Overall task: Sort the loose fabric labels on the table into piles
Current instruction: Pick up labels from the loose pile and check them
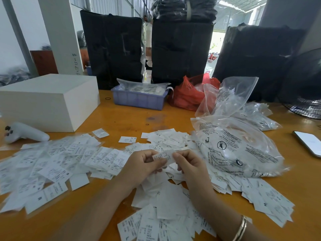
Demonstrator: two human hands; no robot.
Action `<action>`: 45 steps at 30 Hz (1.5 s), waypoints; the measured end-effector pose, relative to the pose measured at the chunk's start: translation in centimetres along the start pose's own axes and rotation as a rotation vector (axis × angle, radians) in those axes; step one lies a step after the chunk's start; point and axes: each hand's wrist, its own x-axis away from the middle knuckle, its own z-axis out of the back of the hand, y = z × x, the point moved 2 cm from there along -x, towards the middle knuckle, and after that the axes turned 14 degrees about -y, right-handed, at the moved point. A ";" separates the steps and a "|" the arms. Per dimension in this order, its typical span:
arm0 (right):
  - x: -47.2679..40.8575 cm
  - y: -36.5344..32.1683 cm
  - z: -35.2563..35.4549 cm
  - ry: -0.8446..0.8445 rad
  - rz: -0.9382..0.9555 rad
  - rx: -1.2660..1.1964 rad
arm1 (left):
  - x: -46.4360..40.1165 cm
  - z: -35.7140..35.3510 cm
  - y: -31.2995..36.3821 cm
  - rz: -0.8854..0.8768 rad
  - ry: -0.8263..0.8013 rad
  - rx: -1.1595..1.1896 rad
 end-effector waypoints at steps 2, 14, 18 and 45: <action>0.0 0.1 -0.2 -0.006 0.003 0.011 | -0.1 0.0 0.0 -0.007 0.023 0.023; -0.4 -0.1 0.1 -0.060 0.045 0.089 | 0.1 0.2 0.0 -0.041 -0.031 -0.092; -0.5 -0.4 0.9 -0.056 0.081 0.133 | 0.0 0.5 0.0 -0.073 -0.003 -0.125; 0.1 -1.2 2.2 -0.032 0.279 0.338 | 0.2 1.1 0.0 -0.292 -0.016 -0.233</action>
